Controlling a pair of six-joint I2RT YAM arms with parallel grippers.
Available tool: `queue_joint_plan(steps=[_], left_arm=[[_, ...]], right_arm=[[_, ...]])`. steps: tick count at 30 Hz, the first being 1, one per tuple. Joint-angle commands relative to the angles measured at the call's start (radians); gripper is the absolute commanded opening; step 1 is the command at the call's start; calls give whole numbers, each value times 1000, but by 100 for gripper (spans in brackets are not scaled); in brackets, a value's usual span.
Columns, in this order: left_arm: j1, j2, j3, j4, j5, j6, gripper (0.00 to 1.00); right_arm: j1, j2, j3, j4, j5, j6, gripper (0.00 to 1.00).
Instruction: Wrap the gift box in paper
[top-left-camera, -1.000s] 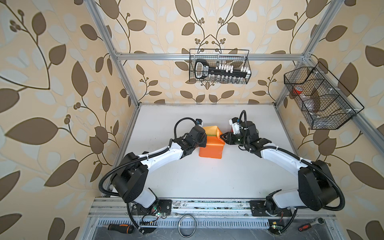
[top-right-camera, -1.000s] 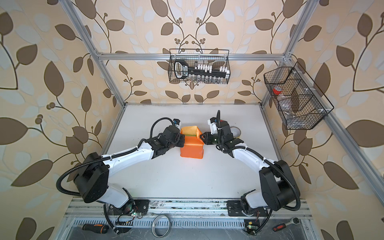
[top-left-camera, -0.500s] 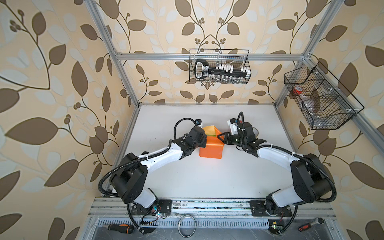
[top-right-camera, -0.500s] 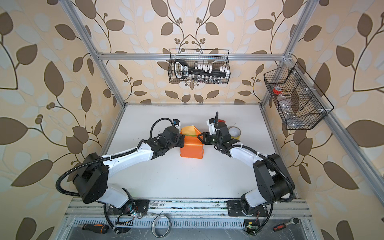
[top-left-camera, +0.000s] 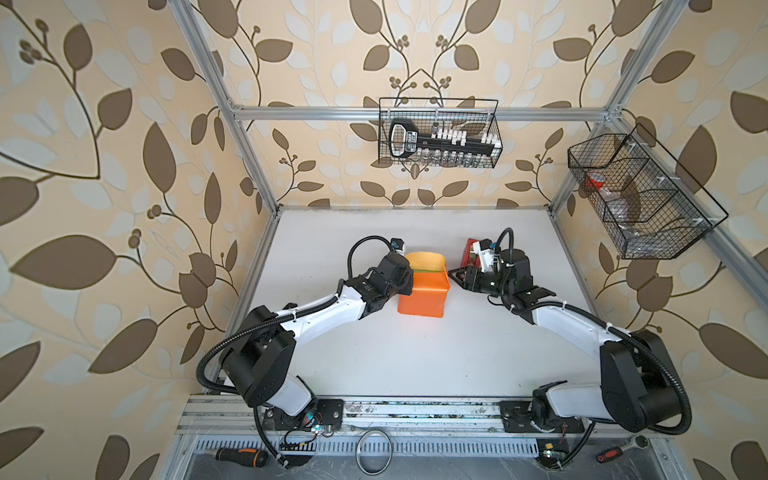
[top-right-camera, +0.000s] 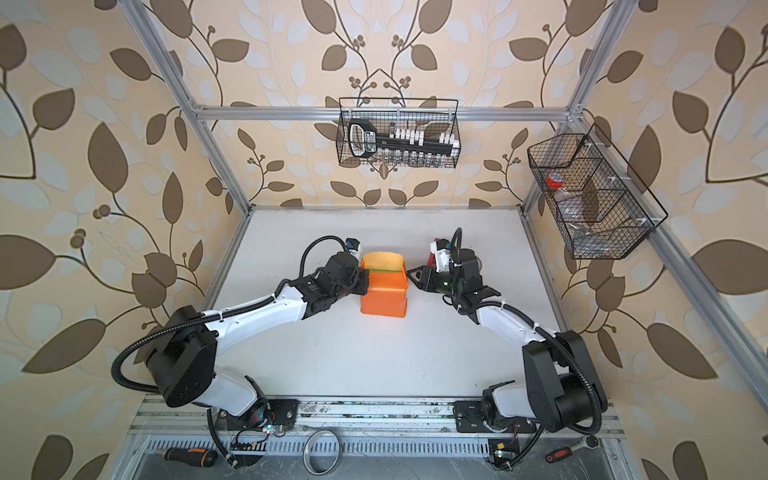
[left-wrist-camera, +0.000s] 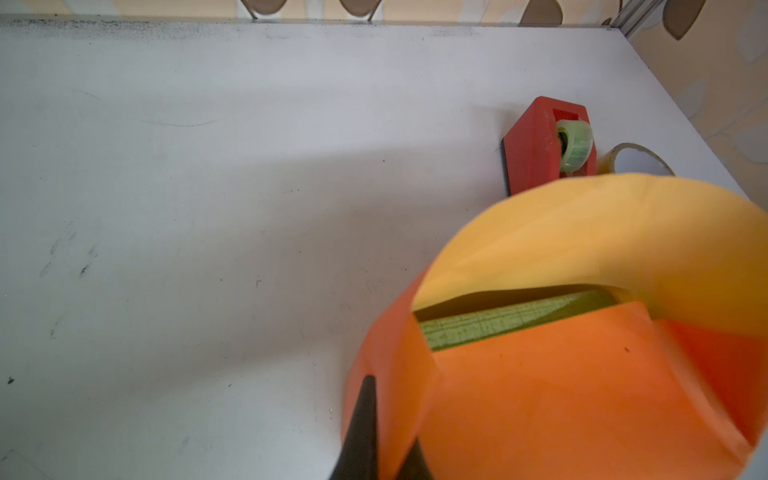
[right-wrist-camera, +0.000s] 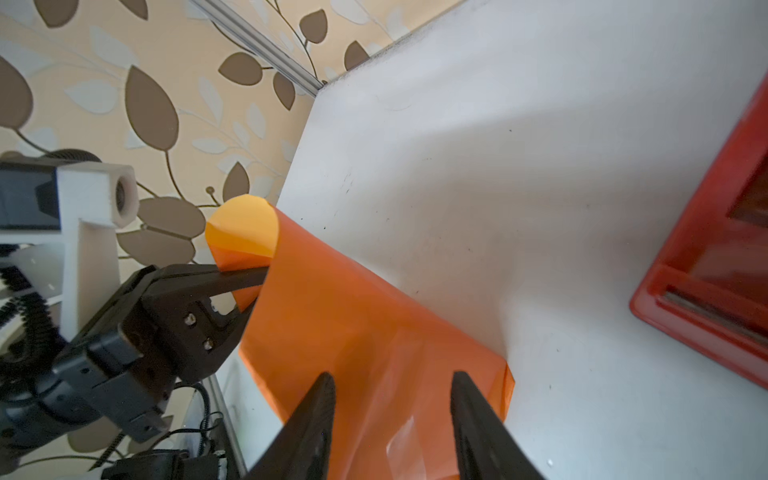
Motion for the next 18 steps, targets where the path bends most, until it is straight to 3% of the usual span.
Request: queue_joint_plan(steps=[1, 7, 18], left_arm=[[-9, -6, -21, -20, 25, -5, 0], [-9, -6, -20, -22, 24, -2, 0], [-9, -1, -19, -23, 29, -2, 0]], right_arm=[[-1, 15, -15, -1, -34, -19, 37], [3, 54, 2, 36, -46, -1, 29], [39, 71, 21, 60, -45, 18, 27]])
